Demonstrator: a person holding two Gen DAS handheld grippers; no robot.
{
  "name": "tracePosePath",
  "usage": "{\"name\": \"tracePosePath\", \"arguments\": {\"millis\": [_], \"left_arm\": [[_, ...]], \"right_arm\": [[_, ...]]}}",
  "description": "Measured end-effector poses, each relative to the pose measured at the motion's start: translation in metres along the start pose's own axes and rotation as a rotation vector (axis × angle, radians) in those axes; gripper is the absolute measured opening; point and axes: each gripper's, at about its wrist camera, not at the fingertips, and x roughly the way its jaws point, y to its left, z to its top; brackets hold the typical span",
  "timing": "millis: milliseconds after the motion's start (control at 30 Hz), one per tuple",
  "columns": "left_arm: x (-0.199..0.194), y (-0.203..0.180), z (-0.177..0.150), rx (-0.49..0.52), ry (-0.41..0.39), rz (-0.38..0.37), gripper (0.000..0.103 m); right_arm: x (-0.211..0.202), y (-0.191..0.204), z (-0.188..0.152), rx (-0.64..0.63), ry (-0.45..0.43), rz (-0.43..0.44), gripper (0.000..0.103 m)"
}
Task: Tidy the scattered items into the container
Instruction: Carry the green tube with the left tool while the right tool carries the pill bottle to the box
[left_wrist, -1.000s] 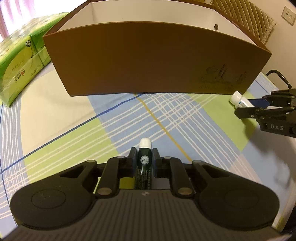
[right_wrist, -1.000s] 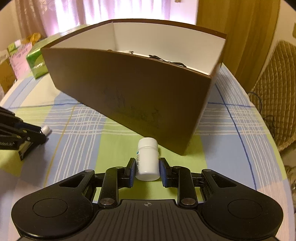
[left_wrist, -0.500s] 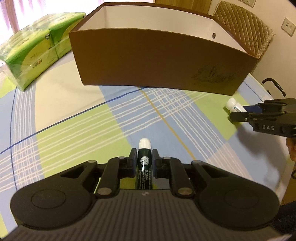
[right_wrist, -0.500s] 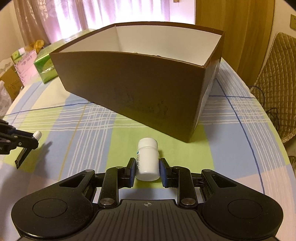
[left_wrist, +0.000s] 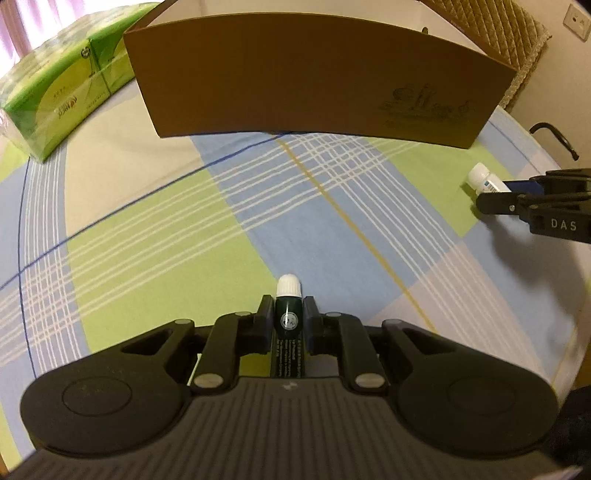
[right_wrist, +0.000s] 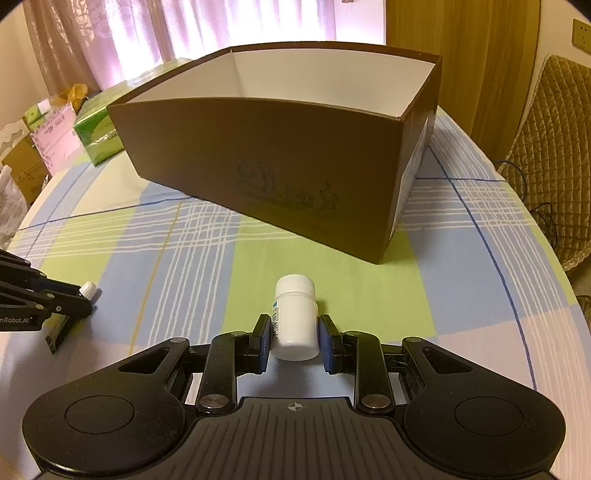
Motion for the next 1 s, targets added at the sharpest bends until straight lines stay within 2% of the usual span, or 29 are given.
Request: {"name": "tracePosePath", "arguments": {"millis": [233,500,800,1000], "left_arm": [[-0.015,-0.001,0.001,0.007,-0.020,0.002,0.012],[-0.039,-0.001,0.011,0.005,-0.087,0.002,0.012],[-0.074,0.006,0.029,-0.034,-0.179,-0.040,0.012],[-0.090,0.012,0.048,-0.049,-0.229,-0.064,0.012]], "right_arm": [[-0.011,0.001,0.000,0.005,-0.001,0.026,0.029],[-0.024,0.006,0.008,-0.015,0.002,0.096,0.029],[-0.049,0.004,0.037,0.018,-0.037,0.234,0.029],[-0.062,0.004,0.062,-0.009,-0.080,0.276,0.029]]}}
